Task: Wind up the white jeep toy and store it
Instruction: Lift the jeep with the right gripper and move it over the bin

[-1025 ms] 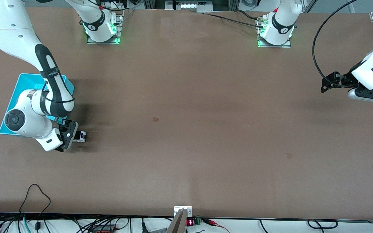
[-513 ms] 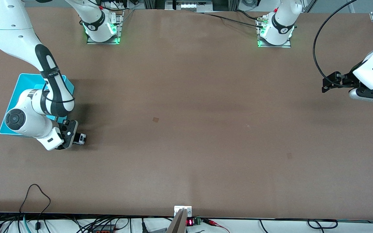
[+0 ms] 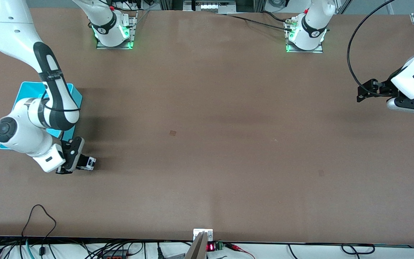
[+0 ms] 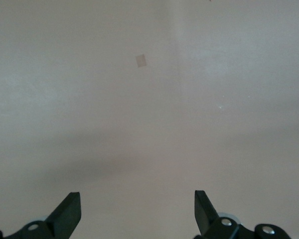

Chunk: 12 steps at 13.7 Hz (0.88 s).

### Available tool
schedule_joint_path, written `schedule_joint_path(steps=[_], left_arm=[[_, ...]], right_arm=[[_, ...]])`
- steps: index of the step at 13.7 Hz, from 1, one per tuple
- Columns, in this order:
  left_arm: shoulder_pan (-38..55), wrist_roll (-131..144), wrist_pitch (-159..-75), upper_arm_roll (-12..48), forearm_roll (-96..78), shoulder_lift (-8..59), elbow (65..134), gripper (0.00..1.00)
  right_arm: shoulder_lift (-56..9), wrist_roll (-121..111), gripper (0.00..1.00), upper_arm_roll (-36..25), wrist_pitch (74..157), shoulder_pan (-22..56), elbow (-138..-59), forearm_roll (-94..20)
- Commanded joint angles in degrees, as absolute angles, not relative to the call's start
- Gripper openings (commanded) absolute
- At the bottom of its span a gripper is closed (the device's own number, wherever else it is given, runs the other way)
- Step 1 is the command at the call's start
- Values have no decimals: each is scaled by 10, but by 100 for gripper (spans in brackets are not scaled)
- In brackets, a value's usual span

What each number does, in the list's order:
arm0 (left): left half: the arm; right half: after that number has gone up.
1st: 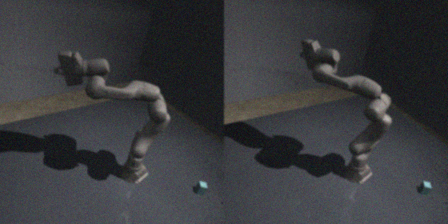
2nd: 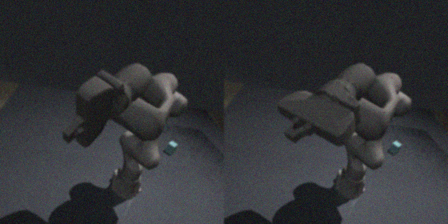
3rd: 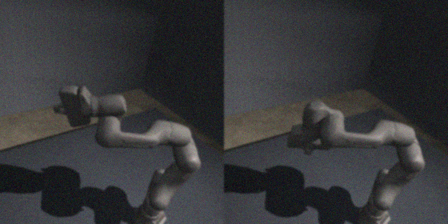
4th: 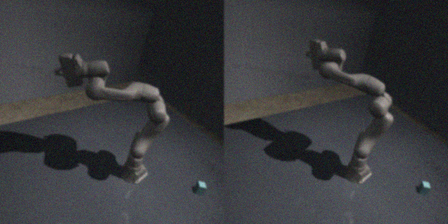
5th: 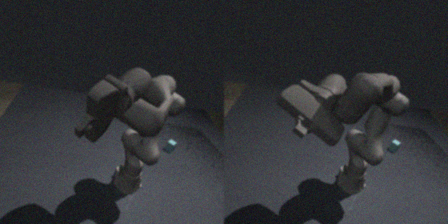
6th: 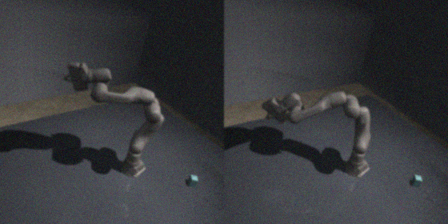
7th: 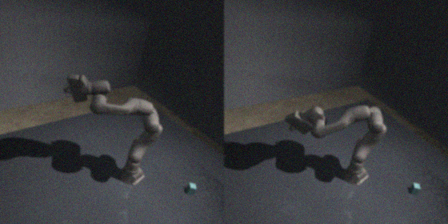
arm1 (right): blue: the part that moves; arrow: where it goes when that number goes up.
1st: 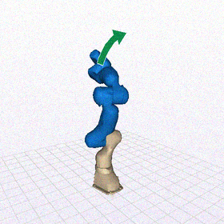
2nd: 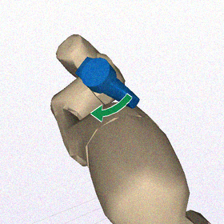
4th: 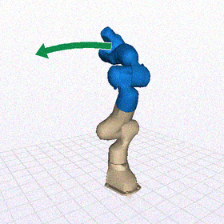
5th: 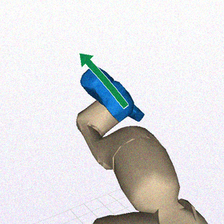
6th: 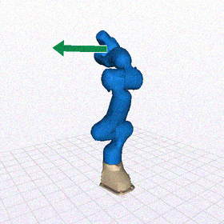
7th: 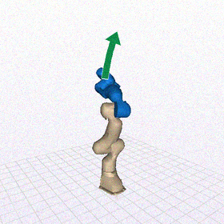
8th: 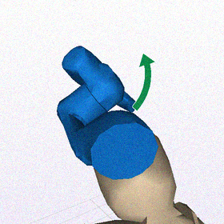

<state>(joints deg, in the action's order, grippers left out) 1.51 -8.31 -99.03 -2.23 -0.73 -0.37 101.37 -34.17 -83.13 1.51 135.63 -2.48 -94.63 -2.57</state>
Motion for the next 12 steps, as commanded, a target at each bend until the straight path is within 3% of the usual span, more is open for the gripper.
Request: schedule_joint_path(steps=[1, 7, 12], left_arm=[[14, -78, -977, -19, 2, -11, 1009, 100], [15, -74, -978, -18, 4, -9, 1008, 100], [15, -74, -977, -18, 11, -10, 1009, 100]], right_arm=[[-302, -758, 0, 12, 1320, -29, -951, -33], [-246, -540, 0, -33, 1207, -29, -958, -16], [-229, -384, 0, -85, 1187, -30, -993, 22]])
